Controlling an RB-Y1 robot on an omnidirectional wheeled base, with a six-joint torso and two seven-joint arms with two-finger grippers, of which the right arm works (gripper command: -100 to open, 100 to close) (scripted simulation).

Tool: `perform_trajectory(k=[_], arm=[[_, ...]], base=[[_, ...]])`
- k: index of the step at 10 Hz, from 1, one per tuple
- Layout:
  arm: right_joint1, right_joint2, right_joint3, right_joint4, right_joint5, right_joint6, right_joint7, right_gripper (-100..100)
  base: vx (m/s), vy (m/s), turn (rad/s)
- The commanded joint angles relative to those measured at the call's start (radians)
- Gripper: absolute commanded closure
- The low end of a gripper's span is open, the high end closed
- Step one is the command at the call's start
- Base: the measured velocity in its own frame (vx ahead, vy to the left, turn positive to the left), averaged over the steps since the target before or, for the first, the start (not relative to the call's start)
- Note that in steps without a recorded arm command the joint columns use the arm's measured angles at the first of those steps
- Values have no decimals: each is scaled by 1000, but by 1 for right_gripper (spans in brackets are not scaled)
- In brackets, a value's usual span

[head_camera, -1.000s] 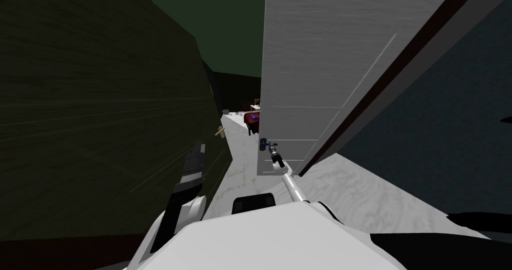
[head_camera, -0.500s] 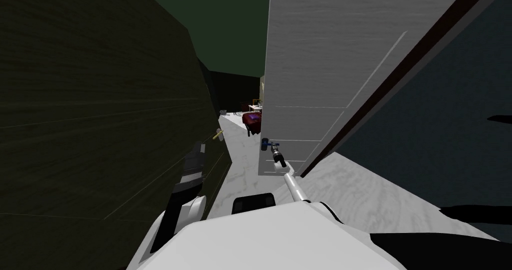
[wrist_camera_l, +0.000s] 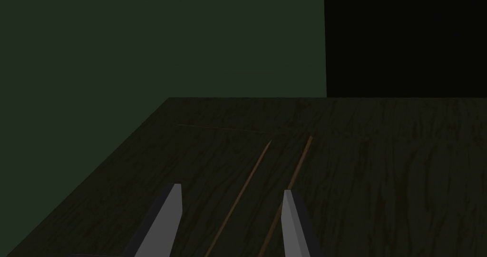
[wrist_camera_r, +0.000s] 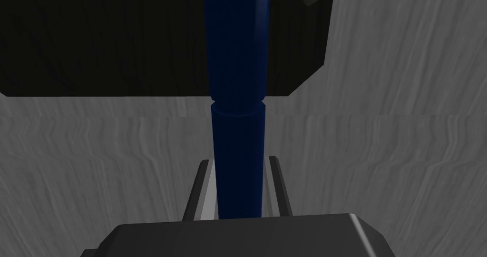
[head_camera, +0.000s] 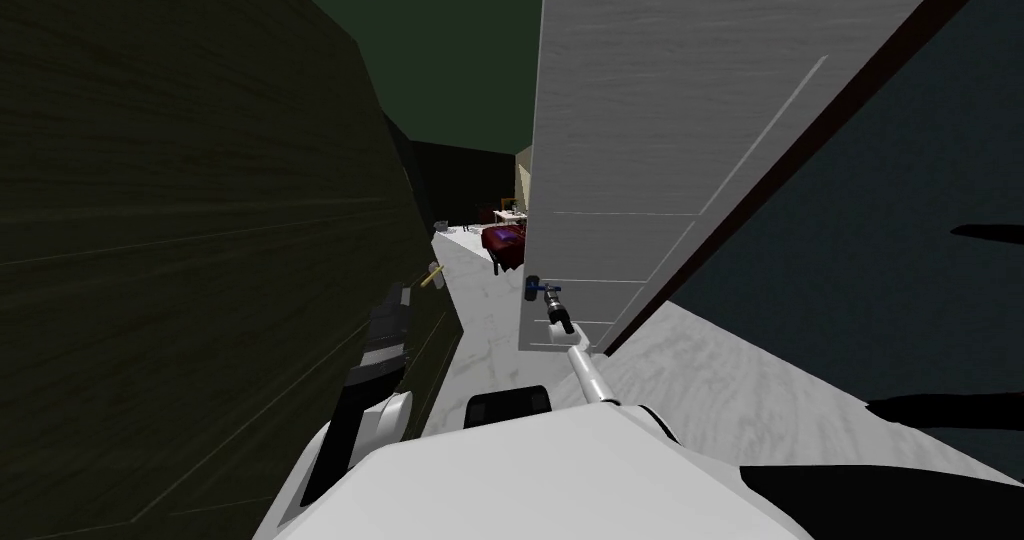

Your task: Push the door open

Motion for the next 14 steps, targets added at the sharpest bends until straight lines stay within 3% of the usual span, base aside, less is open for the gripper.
perform_trajectory(k=[1, 9, 10, 11, 14], arm=[[-2, -11, -28, -7, -4, -5, 4, 100], [-8, 45, -124, -3, -15, -5, 36, 100], [-2, 35, -123, -2, -15, -2, 33, 100], [-27, 25, -123, 30, -36, -17, 57, 100], [-80, 18, -115, 102, -77, -45, 108, 100]], base=[[150, 124, -117], [173, 119, -97], [63, 20, -42], [98, 7, -191], [161, 22, -193]])
